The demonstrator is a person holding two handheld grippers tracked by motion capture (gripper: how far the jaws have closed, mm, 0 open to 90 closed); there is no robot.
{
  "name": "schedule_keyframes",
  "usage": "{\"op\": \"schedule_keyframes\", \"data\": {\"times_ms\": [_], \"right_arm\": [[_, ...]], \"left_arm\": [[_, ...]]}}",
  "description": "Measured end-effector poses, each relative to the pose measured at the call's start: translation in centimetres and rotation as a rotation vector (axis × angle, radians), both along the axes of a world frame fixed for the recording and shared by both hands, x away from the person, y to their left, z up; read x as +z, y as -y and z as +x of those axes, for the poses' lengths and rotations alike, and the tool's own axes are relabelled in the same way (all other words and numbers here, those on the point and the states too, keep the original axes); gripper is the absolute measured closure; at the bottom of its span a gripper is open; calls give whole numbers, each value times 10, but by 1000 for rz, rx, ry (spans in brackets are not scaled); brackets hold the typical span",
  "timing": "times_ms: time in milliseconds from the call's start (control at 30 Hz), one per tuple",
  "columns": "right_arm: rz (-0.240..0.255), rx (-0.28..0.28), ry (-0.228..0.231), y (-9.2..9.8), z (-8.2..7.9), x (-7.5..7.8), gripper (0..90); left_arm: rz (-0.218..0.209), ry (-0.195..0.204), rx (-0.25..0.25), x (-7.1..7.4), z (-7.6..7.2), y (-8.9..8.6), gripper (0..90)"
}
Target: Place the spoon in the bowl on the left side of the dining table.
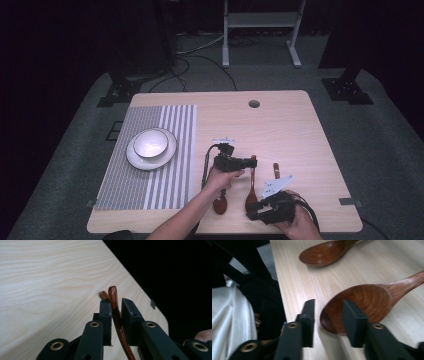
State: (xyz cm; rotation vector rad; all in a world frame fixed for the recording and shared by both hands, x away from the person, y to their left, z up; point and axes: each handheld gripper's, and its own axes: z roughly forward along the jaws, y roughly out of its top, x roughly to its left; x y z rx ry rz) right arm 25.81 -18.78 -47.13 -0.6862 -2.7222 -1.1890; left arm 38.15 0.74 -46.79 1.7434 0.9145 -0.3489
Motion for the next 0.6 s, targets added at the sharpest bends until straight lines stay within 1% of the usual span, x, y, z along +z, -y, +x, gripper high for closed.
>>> {"op": "schedule_keyframes", "data": {"times_ms": [33,67,100,167,200,267,333,500,533,600], "right_arm": [[0,0,0,0,0,0,594],[11,-6,-8,2,1,0,534],[10,-6,-7,2,1,0,520],[19,-12,-14,4,0,1,510],[34,-16,-19,6,1,1,504],[53,-28,-20,10,0,4,484],[58,-43,-12,14,-1,6,472],[64,-66,-8,20,-1,9,462],[65,-68,-8,21,-1,9,460],[72,-80,-6,26,0,11,458]], "left_arm": [[0,0,0,0,0,0,803],[-19,-6,2,2,0,-1,812],[-25,-4,1,3,0,-2,817],[-50,-7,4,5,-1,-3,832],[-55,-3,7,7,-1,-4,836],[-78,4,20,11,-3,-6,845],[-78,22,21,15,-4,-6,846],[-88,28,22,20,-4,-7,846],[-87,36,23,22,-4,-8,846],[-89,40,26,23,-2,-9,846]]}}
